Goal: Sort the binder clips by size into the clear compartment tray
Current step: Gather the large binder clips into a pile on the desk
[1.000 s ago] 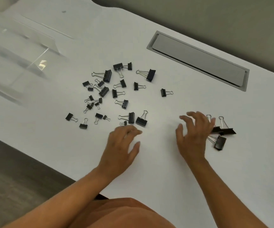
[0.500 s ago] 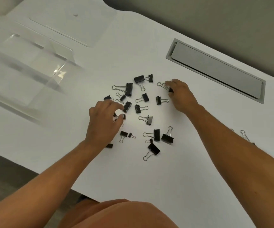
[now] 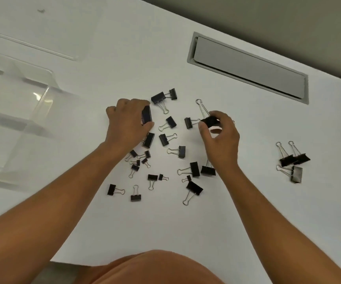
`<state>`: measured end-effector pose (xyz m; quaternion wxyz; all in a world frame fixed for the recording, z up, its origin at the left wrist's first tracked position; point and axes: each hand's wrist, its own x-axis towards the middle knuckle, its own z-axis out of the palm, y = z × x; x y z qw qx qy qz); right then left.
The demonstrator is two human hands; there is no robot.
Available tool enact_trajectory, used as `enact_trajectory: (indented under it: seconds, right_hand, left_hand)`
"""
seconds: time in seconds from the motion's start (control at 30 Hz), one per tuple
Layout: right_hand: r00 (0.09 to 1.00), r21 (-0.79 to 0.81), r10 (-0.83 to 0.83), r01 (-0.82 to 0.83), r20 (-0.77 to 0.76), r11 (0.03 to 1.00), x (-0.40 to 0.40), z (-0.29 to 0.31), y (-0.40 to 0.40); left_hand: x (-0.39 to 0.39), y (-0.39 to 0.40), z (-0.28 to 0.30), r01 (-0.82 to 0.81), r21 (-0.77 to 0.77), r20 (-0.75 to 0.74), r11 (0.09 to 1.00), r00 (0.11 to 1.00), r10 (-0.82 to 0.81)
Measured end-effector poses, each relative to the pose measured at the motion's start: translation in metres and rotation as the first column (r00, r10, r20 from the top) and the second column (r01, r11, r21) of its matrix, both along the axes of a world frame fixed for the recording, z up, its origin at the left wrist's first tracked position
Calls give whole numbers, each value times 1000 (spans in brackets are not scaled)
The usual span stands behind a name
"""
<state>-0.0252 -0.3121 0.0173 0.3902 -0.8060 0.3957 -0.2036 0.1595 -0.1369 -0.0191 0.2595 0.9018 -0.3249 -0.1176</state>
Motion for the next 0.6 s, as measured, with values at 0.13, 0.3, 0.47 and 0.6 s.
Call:
enact_trajectory:
  seconds: [0.13, 0.3, 0.47, 0.6]
  right_hand:
    - [978, 213, -160, 130, 132, 969, -23, 5, 35]
    - [932, 410, -291, 184, 216, 893, -50, 3, 61]
    - [944, 270, -271, 215, 188, 938, -98, 1, 63]
    - [925, 188, -336, 303, 178, 934, -150, -1, 40]
  left_hand:
    - [-8, -1, 15, -40, -214, -7, 976, 999, 39]
    - [-65, -13, 53, 41, -430, -117, 902, 988, -101]
    - [-145, -26, 54, 209, -399, -196, 893, 932, -306]
    - [-195, -38, 47, 321, -352, -227, 879, 882, -413]
